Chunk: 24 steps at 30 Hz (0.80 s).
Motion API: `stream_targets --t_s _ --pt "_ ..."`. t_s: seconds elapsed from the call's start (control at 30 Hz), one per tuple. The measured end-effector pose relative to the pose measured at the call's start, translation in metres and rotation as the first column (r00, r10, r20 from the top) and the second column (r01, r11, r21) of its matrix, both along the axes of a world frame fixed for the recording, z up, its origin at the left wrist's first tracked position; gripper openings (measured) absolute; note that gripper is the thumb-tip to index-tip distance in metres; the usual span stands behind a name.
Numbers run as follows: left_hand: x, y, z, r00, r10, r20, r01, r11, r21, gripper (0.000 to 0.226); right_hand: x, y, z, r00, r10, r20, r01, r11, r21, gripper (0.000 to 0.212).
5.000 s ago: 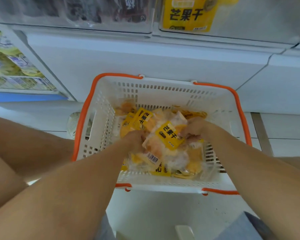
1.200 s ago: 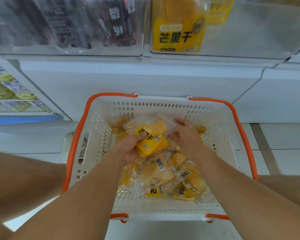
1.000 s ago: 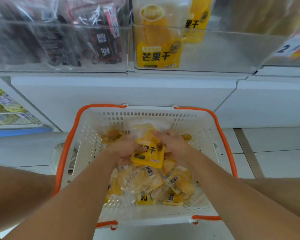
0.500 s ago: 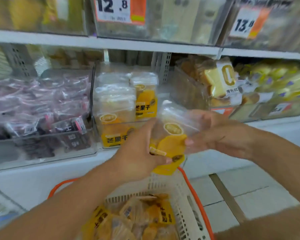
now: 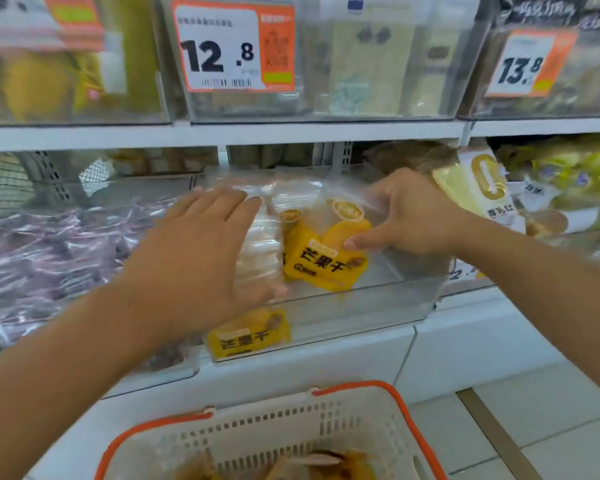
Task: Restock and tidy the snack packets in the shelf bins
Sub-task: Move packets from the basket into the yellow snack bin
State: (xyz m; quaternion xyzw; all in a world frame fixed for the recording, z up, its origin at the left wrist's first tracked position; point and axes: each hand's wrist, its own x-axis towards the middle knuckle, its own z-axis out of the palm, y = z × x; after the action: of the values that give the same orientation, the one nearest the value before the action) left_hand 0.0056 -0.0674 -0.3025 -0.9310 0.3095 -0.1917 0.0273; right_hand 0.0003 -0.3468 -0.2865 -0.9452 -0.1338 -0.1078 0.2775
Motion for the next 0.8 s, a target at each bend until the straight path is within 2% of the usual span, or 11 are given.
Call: stream_targets --t_s 0.1,0.17,0.27,0.43,0.57,0.8 --pt "0.012 0.009 -0.009 0.981 0.093 -0.169 -0.075 0.991 0.111 0.113 0.027 0.010 -0.030 0.993 0.040 -0.112 -0.055 0.990 -0.132 0.053" --pt "0.015 0.009 -0.011 0.977 0.087 -0.196 -0.064 0.991 0.122 0.114 0.041 0.015 -0.037 0.994 0.034 -0.101 -0.052 0.982 -0.183 0.049" --pt "0.015 0.011 -0.014 0.985 0.063 -0.162 -0.047 0.993 0.106 0.114 0.053 0.023 -0.037 1.000 0.001 0.030 0.007 0.970 -0.241 0.048" --pt "0.013 0.014 -0.020 0.989 0.069 -0.128 -0.059 0.995 0.080 0.112 0.054 0.026 -0.051 0.986 -0.028 0.164 0.070 0.963 -0.259 0.058" --pt "0.012 0.013 -0.021 0.992 0.070 -0.106 -0.062 0.995 0.075 0.109 0.053 0.025 -0.055 0.979 -0.012 0.203 0.069 0.959 -0.276 0.060" --pt "0.013 0.013 -0.022 0.992 0.064 -0.110 -0.060 0.997 0.039 0.109 0.049 0.032 -0.046 0.966 0.046 0.254 0.085 0.872 -0.482 0.067"
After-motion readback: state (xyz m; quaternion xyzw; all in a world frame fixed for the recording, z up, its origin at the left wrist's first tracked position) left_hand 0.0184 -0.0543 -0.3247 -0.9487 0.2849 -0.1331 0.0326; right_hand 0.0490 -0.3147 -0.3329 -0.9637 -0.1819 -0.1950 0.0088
